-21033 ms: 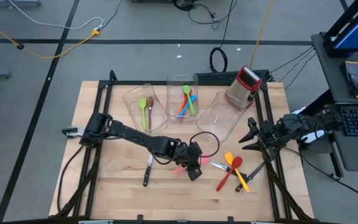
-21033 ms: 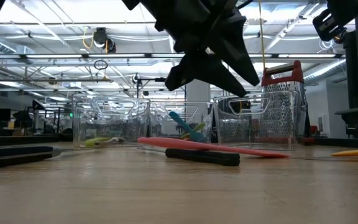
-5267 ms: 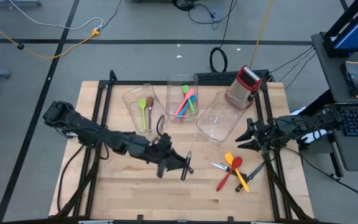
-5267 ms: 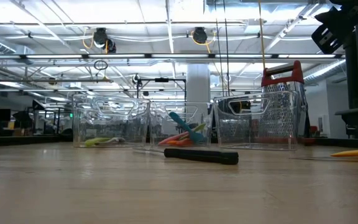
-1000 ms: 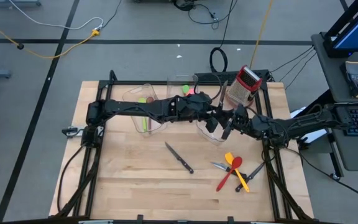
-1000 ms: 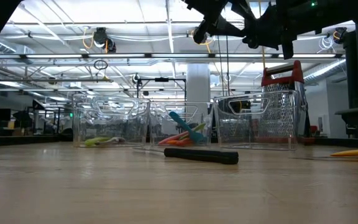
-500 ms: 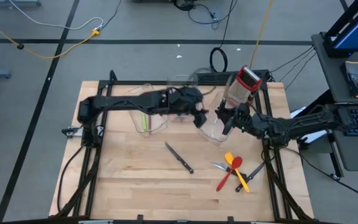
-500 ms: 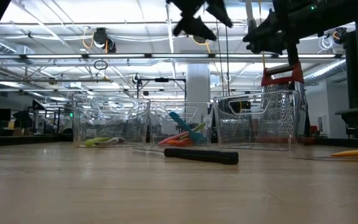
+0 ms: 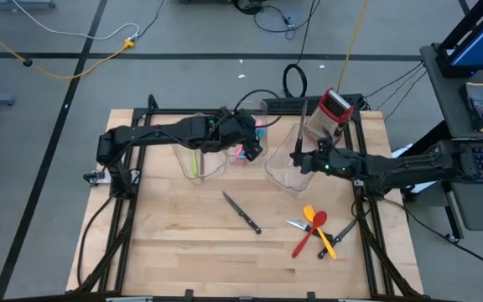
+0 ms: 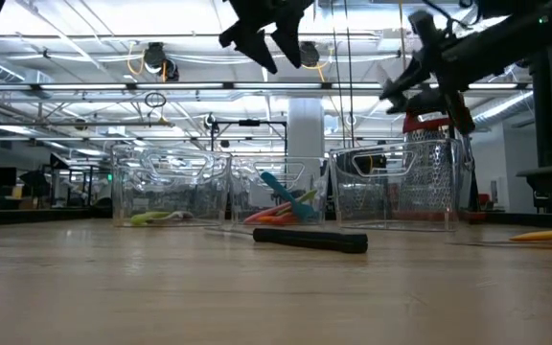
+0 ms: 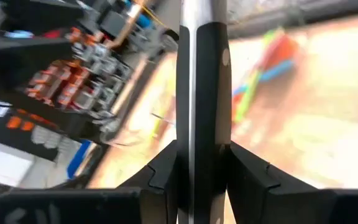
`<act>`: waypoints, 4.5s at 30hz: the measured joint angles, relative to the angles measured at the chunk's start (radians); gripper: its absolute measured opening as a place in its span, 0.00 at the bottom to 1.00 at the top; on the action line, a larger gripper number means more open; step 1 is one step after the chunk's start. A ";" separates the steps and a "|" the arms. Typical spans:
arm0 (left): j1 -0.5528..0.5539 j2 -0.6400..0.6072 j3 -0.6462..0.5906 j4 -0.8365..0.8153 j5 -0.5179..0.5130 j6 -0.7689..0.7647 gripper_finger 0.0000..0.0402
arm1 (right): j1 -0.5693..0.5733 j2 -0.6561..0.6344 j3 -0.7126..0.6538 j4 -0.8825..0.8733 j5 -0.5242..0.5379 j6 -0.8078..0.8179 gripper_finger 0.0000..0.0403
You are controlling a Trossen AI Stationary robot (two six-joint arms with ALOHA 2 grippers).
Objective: Pick & Place Kitchen Items
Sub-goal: Put the left silver kitchen knife in the right bin, then put the left black kitchen knife in the right bin
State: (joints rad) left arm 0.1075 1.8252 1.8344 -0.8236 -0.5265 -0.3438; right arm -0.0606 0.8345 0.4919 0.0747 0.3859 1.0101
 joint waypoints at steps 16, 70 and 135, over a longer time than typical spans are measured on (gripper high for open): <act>0.010 -0.005 -0.213 0.013 -0.022 -0.140 0.69 | -0.045 0.028 0.000 -0.141 -0.131 0.099 0.22; -0.021 -0.665 -0.960 0.333 0.025 -0.310 0.69 | -0.171 0.045 0.269 -0.636 -0.463 0.194 0.22; 0.263 -0.665 -0.958 0.485 0.537 0.215 0.69 | -0.287 0.386 0.225 -0.392 -0.728 0.705 0.46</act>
State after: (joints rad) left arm 0.3710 1.1603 0.8761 -0.3388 0.0101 -0.1291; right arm -0.3477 1.2207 0.7170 -0.3172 -0.3419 1.7154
